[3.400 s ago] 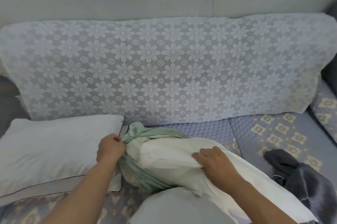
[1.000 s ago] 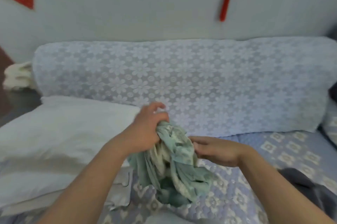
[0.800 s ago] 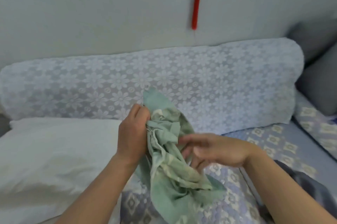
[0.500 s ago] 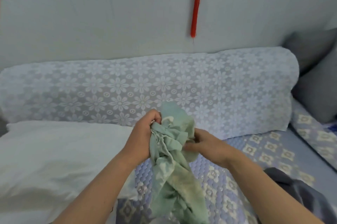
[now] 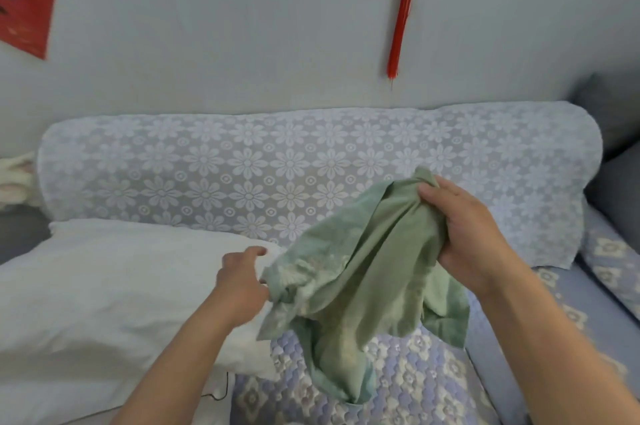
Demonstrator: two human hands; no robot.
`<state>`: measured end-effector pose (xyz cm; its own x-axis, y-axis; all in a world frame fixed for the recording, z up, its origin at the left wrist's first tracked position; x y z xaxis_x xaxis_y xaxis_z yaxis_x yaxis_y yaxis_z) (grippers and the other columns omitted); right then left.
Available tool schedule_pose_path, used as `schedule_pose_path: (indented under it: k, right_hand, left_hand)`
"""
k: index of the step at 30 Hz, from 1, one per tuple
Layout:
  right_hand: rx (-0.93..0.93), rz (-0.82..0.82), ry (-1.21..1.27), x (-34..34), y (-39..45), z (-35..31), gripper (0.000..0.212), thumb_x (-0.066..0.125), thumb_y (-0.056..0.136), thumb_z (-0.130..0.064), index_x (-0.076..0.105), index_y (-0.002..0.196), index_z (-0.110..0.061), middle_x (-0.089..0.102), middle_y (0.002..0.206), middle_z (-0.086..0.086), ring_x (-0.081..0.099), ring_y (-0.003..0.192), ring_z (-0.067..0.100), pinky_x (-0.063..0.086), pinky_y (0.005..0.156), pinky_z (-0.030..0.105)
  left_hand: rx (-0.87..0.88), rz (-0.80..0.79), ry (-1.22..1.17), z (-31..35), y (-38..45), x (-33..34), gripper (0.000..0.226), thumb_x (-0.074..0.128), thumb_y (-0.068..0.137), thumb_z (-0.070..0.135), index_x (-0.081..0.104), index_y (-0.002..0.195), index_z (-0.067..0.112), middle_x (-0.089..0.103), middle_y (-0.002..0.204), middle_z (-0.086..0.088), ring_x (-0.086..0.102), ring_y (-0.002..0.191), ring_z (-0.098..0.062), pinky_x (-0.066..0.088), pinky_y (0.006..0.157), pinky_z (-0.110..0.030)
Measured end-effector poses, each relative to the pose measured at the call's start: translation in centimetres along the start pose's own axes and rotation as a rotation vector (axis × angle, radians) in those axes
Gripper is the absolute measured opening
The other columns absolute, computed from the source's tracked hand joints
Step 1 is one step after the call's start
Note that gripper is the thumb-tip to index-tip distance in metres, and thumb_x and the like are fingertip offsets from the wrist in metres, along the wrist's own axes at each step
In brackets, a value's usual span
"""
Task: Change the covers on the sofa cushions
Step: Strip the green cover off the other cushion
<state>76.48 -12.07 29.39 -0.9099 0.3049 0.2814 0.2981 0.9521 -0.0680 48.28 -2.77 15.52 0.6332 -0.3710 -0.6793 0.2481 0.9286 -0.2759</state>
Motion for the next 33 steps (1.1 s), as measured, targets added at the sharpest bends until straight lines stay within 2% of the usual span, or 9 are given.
schedule_pose_path:
  k: [5, 9, 12, 16, 20, 24, 26, 29, 33]
  right_hand:
    - [0.034, -0.095, -0.105, 2.0, -1.7, 0.6, 0.021, 0.052, 0.100, -0.013, 0.065, 0.111, -0.001, 0.070, 0.106, 0.019, 0.067, 0.097, 0.031, 0.054, 0.089, 0.042]
    - [-0.006, -0.168, -0.223, 2.2, -3.2, 0.2, 0.026, 0.056, 0.099, -0.016, 0.052, 0.101, 0.009, 0.058, 0.095, 0.018, 0.056, 0.089, 0.033, 0.046, 0.086, 0.048]
    - [0.023, -0.084, -0.116, -0.5, -4.8, 0.1, 0.037, 0.063, 0.087, -0.018, 0.059, 0.113, 0.007, 0.064, 0.108, 0.030, 0.061, 0.099, 0.038, 0.050, 0.096, 0.052]
    - [0.042, -0.033, -0.061, -3.0, -6.5, 0.7, 0.031, 0.062, 0.082, -0.017, 0.065, 0.105, 0.003, 0.069, 0.103, 0.021, 0.066, 0.095, 0.034, 0.057, 0.083, 0.040]
    - [0.066, -0.110, -0.070, -2.9, -7.0, 1.8, 0.016, 0.062, 0.087, -0.012, 0.071, 0.099, -0.006, 0.070, 0.099, 0.017, 0.068, 0.090, 0.029, 0.059, 0.079, 0.034]
    - [0.206, -0.270, -0.747, -5.5, -8.9, 3.5, 0.040, 0.063, 0.093, -0.046, 0.065, 0.097, -0.006, 0.067, 0.093, 0.012, 0.063, 0.086, 0.018, 0.051, 0.085, 0.051]
    - [0.233, -0.301, -1.129, -6.9, -9.1, 3.8, 0.045, 0.056, 0.085, -0.069, 0.065, 0.107, -0.030, 0.063, 0.104, -0.018, 0.059, 0.094, -0.003, 0.050, 0.093, 0.039]
    - [0.000, -0.196, -1.083, -3.5, -7.1, 2.9, 0.078, 0.073, 0.078, -0.060, 0.033, 0.144, -0.052, 0.038, 0.144, -0.032, 0.036, 0.130, -0.014, 0.033, 0.109, 0.022]
    - [0.104, -0.381, -1.175, -1.6, -3.9, 9.8, 0.025, 0.073, 0.088, -0.040, 0.068, 0.097, -0.018, 0.071, 0.094, -0.005, 0.067, 0.087, 0.011, 0.052, 0.075, 0.031]
  left_hand:
    - [0.468, -0.143, -0.334, 11.6, -5.3, 4.2, 0.054, 0.065, 0.094, 0.044, 0.041, 0.143, 0.047, 0.046, 0.140, 0.032, 0.041, 0.129, 0.014, 0.035, 0.107, -0.014]
    - [0.421, 0.027, -0.441, 12.5, -2.3, 4.6, 0.017, 0.062, 0.098, 0.022, 0.070, 0.109, 0.033, 0.072, 0.104, 0.019, 0.068, 0.100, -0.002, 0.053, 0.090, -0.022]
    - [0.304, 0.074, -0.368, 10.0, 0.0, 4.1, 0.020, 0.059, 0.099, 0.019, 0.073, 0.085, 0.024, 0.075, 0.086, 0.010, 0.071, 0.090, -0.012, 0.054, 0.094, -0.040]
    - [0.426, -0.312, -0.488, 13.3, -2.3, 8.5, 0.015, 0.065, 0.094, 0.040, 0.072, 0.104, 0.032, 0.074, 0.108, 0.011, 0.069, 0.105, -0.009, 0.052, 0.099, -0.035]
    - [0.513, -0.176, -0.215, 13.9, -2.6, 11.5, 0.022, 0.054, 0.093, 0.023, 0.073, 0.100, 0.031, 0.073, 0.095, 0.014, 0.067, 0.092, -0.004, 0.054, 0.087, -0.032]
    - [0.370, 0.003, -0.279, 12.4, -0.6, 7.2, 0.028, 0.047, 0.100, 0.015, 0.072, 0.092, 0.021, 0.073, 0.088, 0.006, 0.066, 0.086, -0.012, 0.050, 0.076, -0.030]
    - [0.438, -0.151, -0.252, 14.2, -1.4, 5.9, 0.027, 0.047, 0.103, 0.026, 0.070, 0.094, 0.019, 0.071, 0.087, 0.002, 0.065, 0.083, -0.010, 0.051, 0.079, -0.038]
    - [0.631, -0.319, -0.047, 18.8, -4.7, 4.6, 0.029, 0.049, 0.103, 0.030, 0.061, 0.084, 0.012, 0.061, 0.077, -0.007, 0.053, 0.066, -0.012, 0.044, 0.067, -0.036]
    - [0.752, -0.309, 0.162, 20.6, -6.3, 2.5, 0.030, 0.054, 0.100, 0.026, 0.054, 0.071, 0.019, 0.052, 0.063, 0.003, 0.044, 0.056, -0.012, 0.037, 0.057, -0.031]
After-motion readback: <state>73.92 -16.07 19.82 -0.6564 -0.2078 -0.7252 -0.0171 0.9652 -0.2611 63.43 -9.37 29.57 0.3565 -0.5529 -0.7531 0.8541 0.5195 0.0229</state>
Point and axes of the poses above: each hand's wrist, its own y-axis towards the middle knuckle, its own x-axis out of the palm, z = x × y, the point moved 10 cm from there along y, towards the middle knuckle
